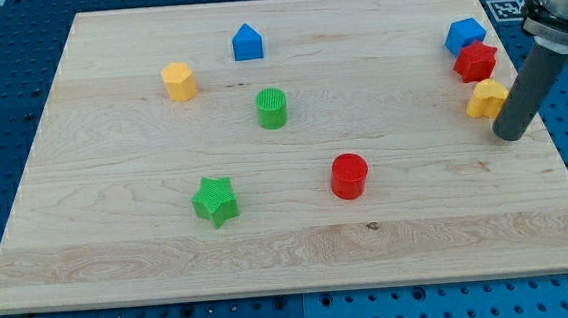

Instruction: Push yellow heart below red star

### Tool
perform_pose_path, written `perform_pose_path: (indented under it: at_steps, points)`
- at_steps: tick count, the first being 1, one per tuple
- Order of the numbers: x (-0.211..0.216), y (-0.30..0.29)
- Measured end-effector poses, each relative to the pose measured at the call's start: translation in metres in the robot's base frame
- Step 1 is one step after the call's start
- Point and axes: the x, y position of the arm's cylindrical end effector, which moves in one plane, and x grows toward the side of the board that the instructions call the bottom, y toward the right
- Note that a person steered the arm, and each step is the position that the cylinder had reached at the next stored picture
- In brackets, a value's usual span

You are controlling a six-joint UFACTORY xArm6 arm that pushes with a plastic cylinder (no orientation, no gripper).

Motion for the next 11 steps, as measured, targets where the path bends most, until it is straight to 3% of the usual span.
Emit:
perform_pose_path:
  at_steps: [2, 9, 11]
  points:
    - [-0.034, 0.000]
    - [-0.024, -0.033]
    - [-0.056, -0.018]
